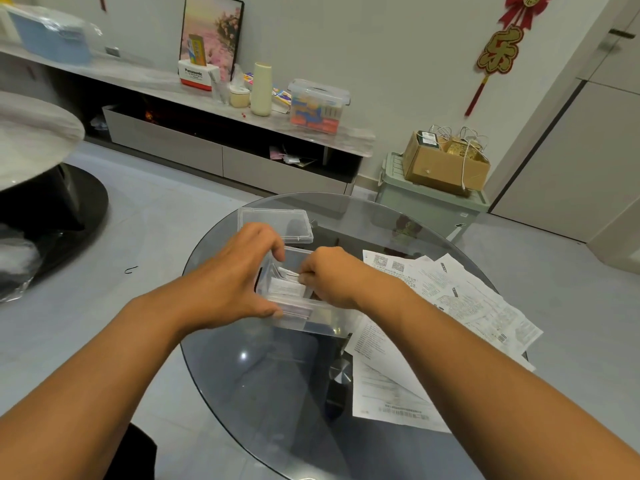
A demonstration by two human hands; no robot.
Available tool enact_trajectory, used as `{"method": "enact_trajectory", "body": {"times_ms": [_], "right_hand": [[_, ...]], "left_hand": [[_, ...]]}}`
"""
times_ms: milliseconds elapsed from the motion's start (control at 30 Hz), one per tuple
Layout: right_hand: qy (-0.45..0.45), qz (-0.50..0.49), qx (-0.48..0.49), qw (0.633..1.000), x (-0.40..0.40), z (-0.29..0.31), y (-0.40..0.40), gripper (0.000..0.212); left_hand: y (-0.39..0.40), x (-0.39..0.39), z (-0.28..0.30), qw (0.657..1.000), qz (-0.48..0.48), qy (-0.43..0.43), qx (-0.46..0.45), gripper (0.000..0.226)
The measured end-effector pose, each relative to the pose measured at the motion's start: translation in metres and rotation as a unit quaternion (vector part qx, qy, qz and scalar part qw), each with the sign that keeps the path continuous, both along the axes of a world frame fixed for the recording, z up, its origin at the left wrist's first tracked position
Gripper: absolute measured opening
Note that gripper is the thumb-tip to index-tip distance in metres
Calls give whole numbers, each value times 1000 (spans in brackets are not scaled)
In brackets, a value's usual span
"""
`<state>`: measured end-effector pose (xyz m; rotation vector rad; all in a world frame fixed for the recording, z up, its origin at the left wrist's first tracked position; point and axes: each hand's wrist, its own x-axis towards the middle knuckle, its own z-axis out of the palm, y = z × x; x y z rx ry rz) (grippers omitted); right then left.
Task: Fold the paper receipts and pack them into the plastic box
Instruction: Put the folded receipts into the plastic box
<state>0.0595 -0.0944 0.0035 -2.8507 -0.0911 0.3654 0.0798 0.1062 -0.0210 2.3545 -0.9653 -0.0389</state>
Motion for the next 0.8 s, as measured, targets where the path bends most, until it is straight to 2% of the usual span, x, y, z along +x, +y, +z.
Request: {"method": "enact_trajectory", "body": {"times_ms": [167, 367, 467, 633, 800], "right_hand": [[23, -13, 42, 999, -5, 5, 2, 38], [-58, -35, -18, 998, -3, 4, 18, 35], [-45, 1, -55, 997, 3, 9, 21, 26], [-37, 84, -115, 989, 7, 7, 8, 33], [6, 23, 26, 999, 1, 9, 3, 36]], "left_hand": [[0, -1, -5, 996, 27, -10, 79, 85], [-11, -4, -3, 994, 35, -1, 107, 69], [-11, -3, 2, 994, 40, 12, 97, 74], [-13, -3, 5, 993, 49, 11, 108, 87], [-17, -6, 2, 987, 51, -27, 147, 75]]}}
